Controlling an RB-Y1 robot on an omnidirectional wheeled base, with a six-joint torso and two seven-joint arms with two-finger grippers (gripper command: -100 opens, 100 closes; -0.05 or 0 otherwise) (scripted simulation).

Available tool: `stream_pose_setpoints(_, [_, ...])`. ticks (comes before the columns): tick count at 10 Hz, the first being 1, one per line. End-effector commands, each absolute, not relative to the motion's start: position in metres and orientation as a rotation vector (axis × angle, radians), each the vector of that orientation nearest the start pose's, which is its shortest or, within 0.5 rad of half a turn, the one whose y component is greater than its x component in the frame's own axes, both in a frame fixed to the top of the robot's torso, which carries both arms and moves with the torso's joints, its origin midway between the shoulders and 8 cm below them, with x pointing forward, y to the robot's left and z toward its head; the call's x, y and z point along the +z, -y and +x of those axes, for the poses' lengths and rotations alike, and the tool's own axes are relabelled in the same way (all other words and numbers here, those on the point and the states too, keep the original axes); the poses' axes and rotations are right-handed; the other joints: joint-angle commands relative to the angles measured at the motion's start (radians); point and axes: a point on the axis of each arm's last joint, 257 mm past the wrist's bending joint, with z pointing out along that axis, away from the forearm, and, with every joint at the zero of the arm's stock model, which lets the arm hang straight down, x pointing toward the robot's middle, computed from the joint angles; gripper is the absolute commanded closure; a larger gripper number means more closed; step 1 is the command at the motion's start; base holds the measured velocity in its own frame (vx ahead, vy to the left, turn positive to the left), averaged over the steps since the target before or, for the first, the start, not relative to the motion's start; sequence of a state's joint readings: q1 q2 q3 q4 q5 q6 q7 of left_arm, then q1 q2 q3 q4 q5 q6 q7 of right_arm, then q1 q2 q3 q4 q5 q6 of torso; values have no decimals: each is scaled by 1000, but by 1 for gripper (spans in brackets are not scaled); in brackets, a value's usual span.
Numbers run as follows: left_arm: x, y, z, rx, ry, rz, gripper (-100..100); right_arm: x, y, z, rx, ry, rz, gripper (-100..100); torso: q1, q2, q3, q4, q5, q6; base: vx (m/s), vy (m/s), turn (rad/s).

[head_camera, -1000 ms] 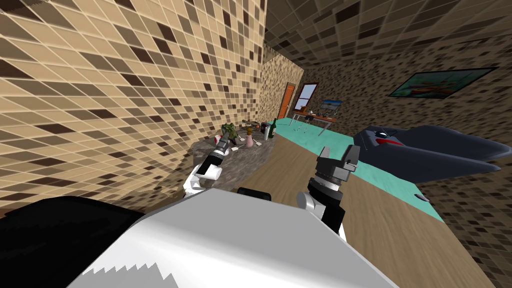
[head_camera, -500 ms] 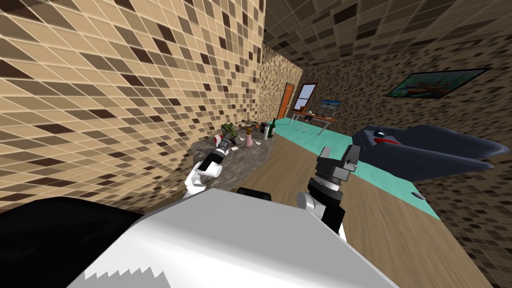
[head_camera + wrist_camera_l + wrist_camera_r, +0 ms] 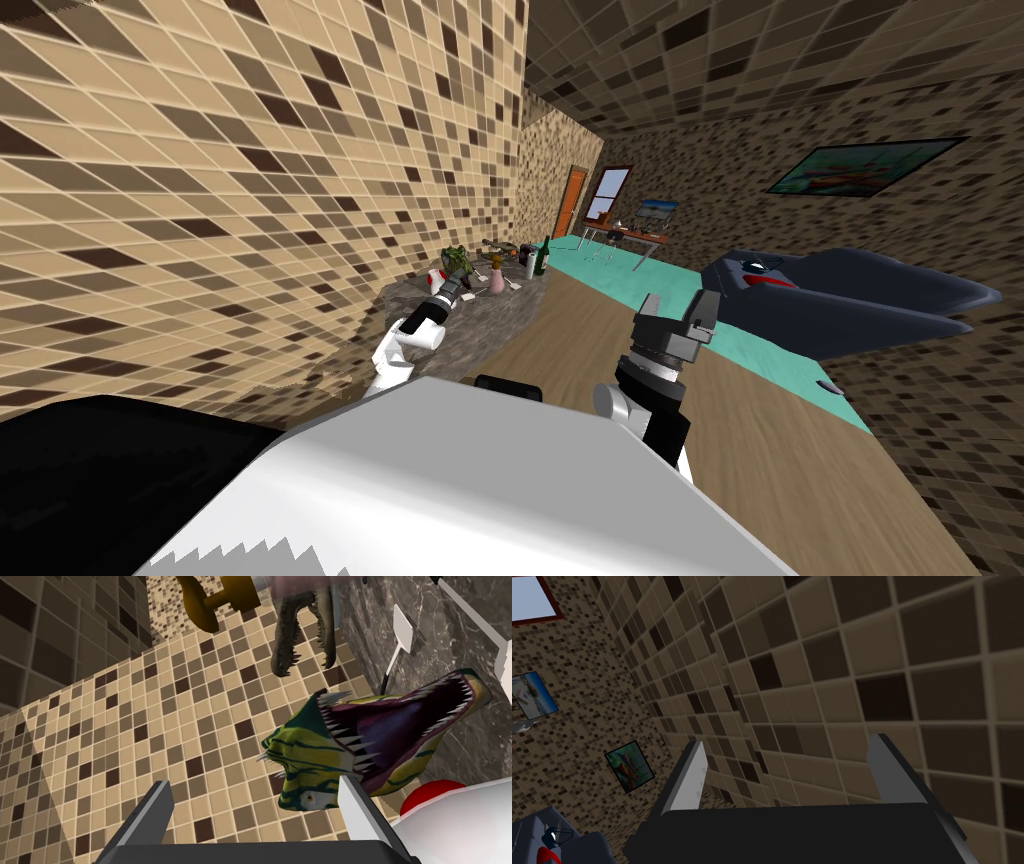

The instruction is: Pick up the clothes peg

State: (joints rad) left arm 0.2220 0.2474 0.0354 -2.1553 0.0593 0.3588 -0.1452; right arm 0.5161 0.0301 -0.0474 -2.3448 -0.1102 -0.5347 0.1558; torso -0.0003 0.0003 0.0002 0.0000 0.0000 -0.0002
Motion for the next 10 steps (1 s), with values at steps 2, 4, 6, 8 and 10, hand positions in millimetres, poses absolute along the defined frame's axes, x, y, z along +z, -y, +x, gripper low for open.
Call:
stream_pose_setpoints(2, [-134, -298, 482, -897, -1376, -1001, -100, 54, 308, 316, 1186, -498, 618, 0, 0, 0, 0, 0, 0, 0, -4, -7, -25])
stream_pose_setpoints(4, [-142, -300, 486, -877, -1412, -1024, -100, 54, 308, 316, 1186, -498, 618, 0, 0, 0, 0, 0, 0, 0, 0, -3, -15])
stream_pose_setpoints(6, [-152, -302, 485, -856, -1440, -1052, -100, 54, 308, 316, 1186, -498, 618, 0, 0, -1, 0, 0, 0, 0, 0, -3, -9])
stream_pose_setpoints(8, [-162, -305, 488, -831, -1483, -1083, -100, 54, 308, 316, 1186, -498, 618, 0, 0, -1, 0, 0, 0, 0, 5, -6, -29])
stream_pose_setpoints(10, [-169, -306, 492, -814, -1516, -1103, -100, 54, 308, 316, 1186, -498, 618, 0, 0, -1, 0, 0, 0, 0, 5, -5, -20])
